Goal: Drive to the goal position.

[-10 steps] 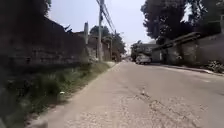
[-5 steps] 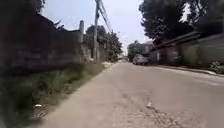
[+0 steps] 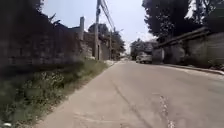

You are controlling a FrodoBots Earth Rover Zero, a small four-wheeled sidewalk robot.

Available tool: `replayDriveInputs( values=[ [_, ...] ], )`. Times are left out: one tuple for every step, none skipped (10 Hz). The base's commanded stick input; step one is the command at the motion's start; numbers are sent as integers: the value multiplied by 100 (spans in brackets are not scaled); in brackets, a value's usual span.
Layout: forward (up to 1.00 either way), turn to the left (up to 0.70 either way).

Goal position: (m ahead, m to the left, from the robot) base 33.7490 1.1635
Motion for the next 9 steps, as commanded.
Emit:
replayDriveInputs(
  values=[
    [100, -19],
    [100, -11],
    [100, -3],
    [100, 2],
    [100, 2],
    [100, 2],
    [100, 2],
    [100, 2],
    [100, 2]
  ],
)
